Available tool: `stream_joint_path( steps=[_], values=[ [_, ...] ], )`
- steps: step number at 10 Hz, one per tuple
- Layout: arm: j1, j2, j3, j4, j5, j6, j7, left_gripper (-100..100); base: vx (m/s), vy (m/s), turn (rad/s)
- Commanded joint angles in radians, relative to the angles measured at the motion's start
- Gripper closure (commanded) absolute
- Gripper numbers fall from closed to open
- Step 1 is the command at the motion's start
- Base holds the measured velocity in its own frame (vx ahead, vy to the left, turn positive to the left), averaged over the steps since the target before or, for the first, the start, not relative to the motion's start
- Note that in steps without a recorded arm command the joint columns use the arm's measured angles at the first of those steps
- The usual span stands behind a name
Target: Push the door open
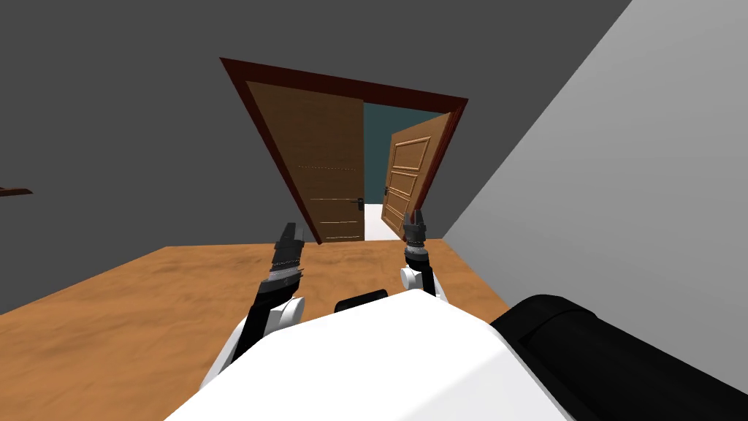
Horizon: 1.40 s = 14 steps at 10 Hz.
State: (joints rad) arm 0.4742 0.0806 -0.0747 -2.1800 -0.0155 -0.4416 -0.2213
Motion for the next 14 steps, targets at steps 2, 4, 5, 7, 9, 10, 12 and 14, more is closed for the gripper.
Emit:
stream_joint_path(
  steps=[2,4,5,7,9,10,12,14],
  values=[
    [0.002,0.006,-0.044,0.046,0.021,0.008,-0.019,-100,0.195,-0.031,0.052],
    [0.000,0.009,-0.070,0.076,0.034,0.012,-0.030,-100,0.189,-0.017,0.051],
    [-0.001,0.009,-0.087,0.096,0.043,0.015,-0.038,-100,0.149,-0.006,0.041],
    [-0.003,0.011,-0.123,0.138,0.061,0.020,-0.054,-100,0.177,-0.011,0.057],
    [-0.005,0.010,-0.160,0.181,0.079,0.026,-0.070,-100,0.195,-0.021,0.065],
    [-0.005,0.009,-0.169,0.192,0.084,0.028,-0.074,-100,0.159,0.000,0.036],
    [-0.007,0.007,-0.197,0.224,0.098,0.032,-0.086,-100,0.135,-0.021,0.041],
    [-0.009,0.003,-0.234,0.267,0.116,0.038,-0.103,-100,0.174,-0.018,0.057]
  ],
)
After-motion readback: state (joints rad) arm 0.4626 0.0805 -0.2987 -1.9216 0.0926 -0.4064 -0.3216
